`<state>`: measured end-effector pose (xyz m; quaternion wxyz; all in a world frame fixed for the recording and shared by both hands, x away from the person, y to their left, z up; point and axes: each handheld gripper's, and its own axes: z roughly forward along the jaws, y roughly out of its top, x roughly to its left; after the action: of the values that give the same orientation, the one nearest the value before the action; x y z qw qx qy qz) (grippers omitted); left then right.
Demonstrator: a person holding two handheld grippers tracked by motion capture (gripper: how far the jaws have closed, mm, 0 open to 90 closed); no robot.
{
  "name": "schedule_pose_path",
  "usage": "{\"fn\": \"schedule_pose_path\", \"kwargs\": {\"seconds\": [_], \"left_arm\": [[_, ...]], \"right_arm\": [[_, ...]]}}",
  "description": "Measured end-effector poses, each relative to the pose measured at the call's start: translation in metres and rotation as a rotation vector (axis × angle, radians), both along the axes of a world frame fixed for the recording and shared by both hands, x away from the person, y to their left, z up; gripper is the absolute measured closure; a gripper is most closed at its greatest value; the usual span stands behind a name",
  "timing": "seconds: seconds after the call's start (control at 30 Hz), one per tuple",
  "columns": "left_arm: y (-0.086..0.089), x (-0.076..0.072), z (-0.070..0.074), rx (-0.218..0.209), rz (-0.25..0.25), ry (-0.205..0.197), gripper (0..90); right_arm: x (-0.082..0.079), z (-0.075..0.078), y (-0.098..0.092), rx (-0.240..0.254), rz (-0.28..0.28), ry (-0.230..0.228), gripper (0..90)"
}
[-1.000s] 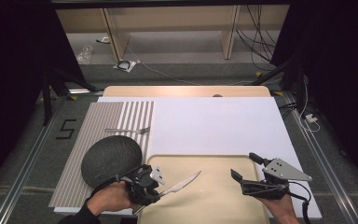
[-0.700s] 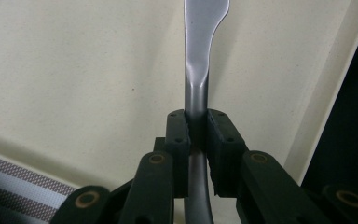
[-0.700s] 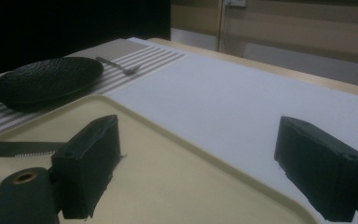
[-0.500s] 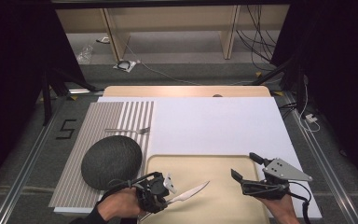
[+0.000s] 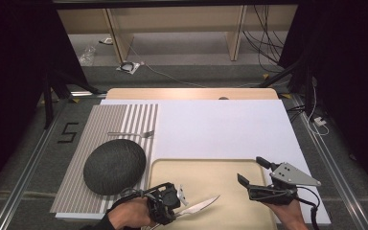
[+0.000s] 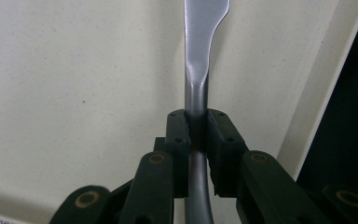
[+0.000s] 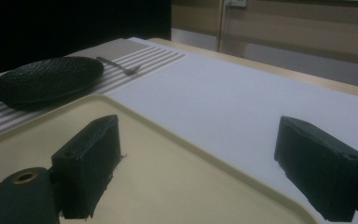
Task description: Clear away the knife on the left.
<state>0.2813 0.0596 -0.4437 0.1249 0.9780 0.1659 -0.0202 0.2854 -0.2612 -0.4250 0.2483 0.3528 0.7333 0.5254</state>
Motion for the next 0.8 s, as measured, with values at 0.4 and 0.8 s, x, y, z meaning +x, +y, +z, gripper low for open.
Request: {"fn": "schedule_pose_path", "kwargs": {"seconds": [0.4, 0.8], "left_arm": [[-0.002, 0.0, -0.009, 0.038, -0.003, 0.024, 79.1], [0.001, -0.003, 0.003, -0.084, -0.002, -0.044, 70.3]], "right_arm": [[0.0, -0.001, 0.002, -0.003, 0.005, -0.001, 15.4], [-0.001, -0.001, 0.003, -0.003, 0.011, -0.003, 15.4]]}}
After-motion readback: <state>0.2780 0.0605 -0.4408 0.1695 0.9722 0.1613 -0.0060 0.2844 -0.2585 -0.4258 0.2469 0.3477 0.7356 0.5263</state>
